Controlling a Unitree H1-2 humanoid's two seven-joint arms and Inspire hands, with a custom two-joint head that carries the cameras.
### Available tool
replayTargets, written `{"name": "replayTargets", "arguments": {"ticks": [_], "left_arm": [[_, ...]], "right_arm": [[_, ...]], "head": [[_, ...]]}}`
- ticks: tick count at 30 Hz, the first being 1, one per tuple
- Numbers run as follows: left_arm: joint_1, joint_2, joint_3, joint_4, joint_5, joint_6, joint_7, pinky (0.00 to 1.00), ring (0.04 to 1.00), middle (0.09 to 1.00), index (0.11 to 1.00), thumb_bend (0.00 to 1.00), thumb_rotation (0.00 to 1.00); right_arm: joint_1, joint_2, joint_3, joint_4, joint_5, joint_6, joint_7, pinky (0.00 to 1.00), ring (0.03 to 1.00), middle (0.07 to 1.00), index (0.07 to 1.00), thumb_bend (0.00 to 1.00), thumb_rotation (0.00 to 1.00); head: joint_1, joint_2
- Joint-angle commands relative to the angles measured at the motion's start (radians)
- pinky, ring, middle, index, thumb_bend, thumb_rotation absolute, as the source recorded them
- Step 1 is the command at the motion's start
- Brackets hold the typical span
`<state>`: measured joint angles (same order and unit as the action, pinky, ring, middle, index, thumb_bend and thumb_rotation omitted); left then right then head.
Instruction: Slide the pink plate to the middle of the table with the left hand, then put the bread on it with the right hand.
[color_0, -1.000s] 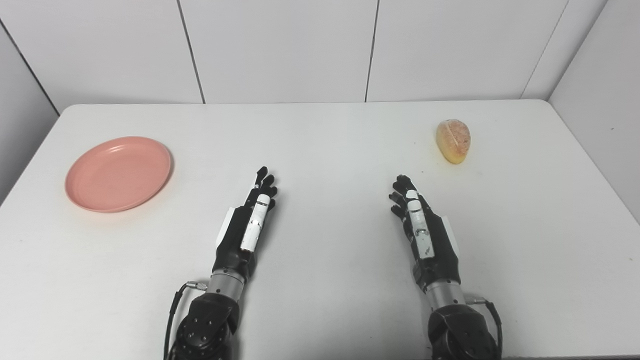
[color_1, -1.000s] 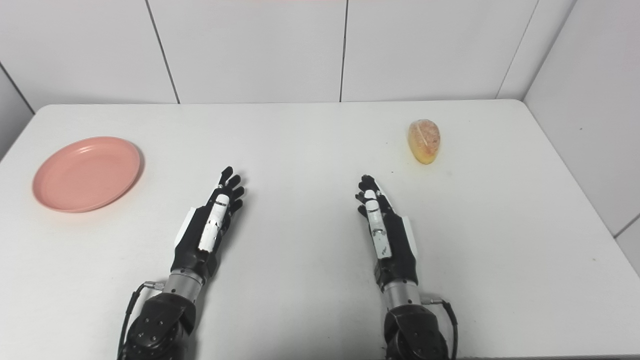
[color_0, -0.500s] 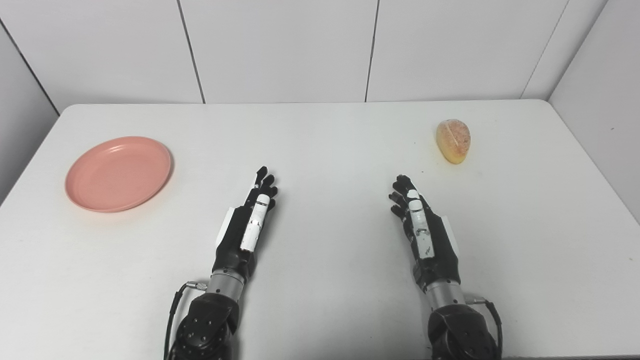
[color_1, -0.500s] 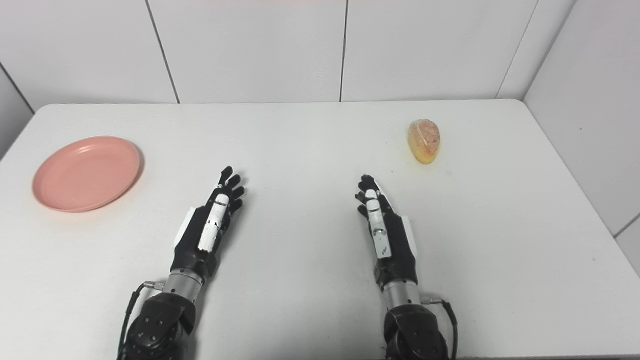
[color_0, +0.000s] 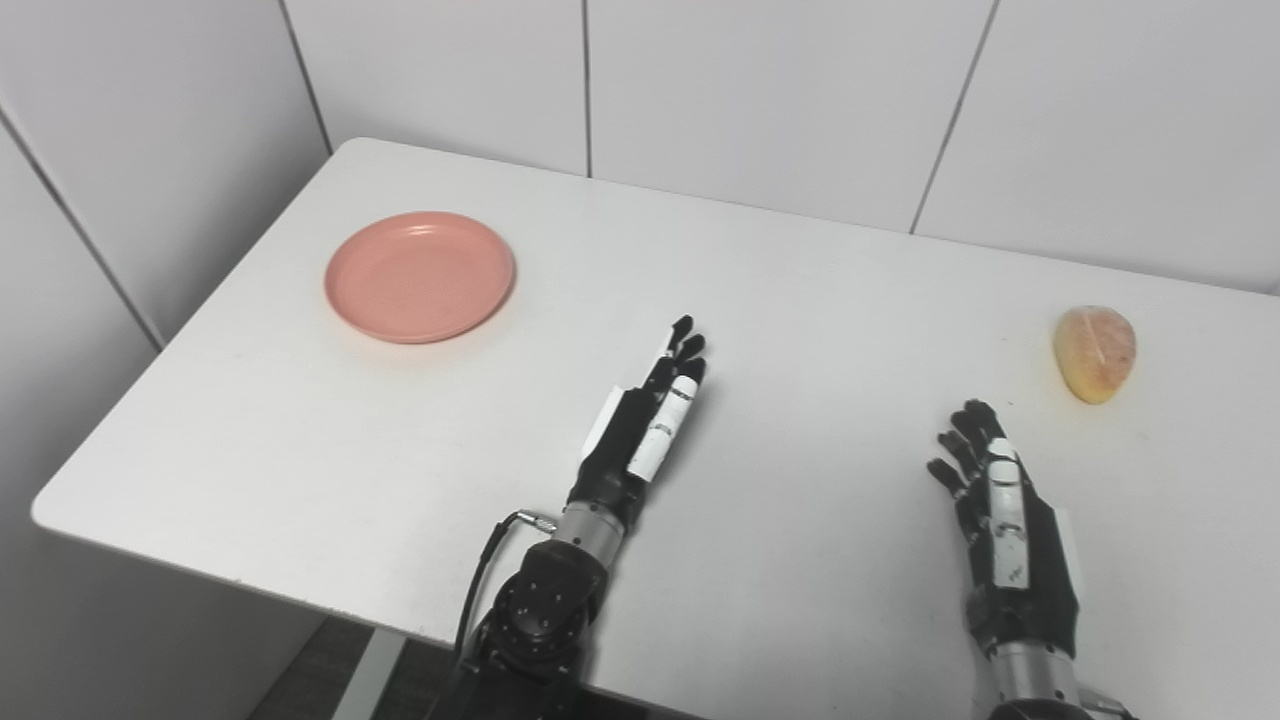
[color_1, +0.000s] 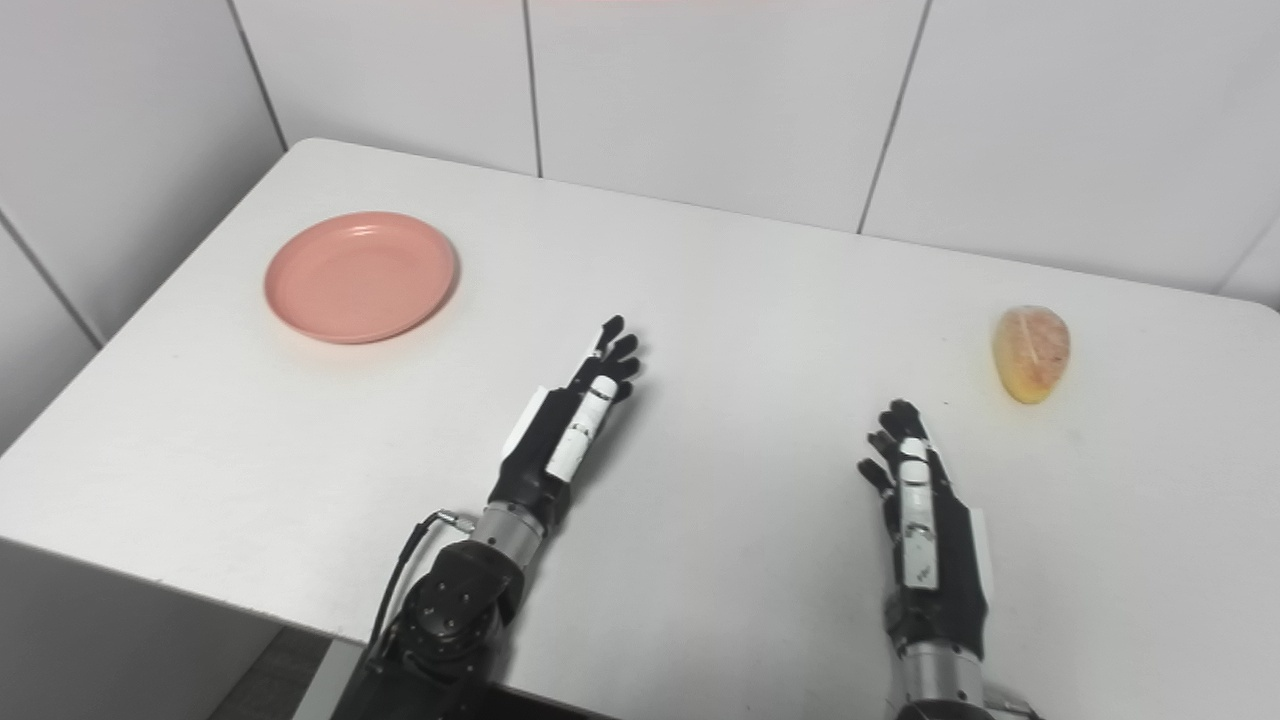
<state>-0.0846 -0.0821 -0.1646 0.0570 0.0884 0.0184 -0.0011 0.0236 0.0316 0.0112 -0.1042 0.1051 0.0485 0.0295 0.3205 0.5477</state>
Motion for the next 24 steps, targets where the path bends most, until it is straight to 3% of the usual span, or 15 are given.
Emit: {"name": "replayTargets", "arguments": {"ticks": [1,9,24], "left_arm": [[-0.024,-0.035,-0.026,0.056,0.006,-0.013,-0.009,0.96,0.972,0.984,0.981,0.33,1.00],[-0.032,-0.042,-0.026,0.089,0.007,-0.023,-0.009,0.98,0.992,0.994,0.990,0.35,1.00],[-0.038,-0.034,-0.010,0.084,0.004,-0.040,-0.008,0.97,0.978,0.989,0.988,0.33,1.00]], "right_arm": [[-0.019,-0.012,-0.009,0.016,0.019,-0.069,0.023,0.95,0.938,0.933,0.916,0.16,0.98],[-0.027,-0.010,-0.018,0.033,0.031,-0.075,0.028,0.98,0.955,0.946,0.928,0.13,1.00],[-0.026,0.008,-0.008,0.021,0.029,-0.069,0.022,0.99,0.963,0.955,0.940,0.10,1.00]], "head": [[0.010,-0.009],[0.033,-0.026],[0.037,-0.020]]}}
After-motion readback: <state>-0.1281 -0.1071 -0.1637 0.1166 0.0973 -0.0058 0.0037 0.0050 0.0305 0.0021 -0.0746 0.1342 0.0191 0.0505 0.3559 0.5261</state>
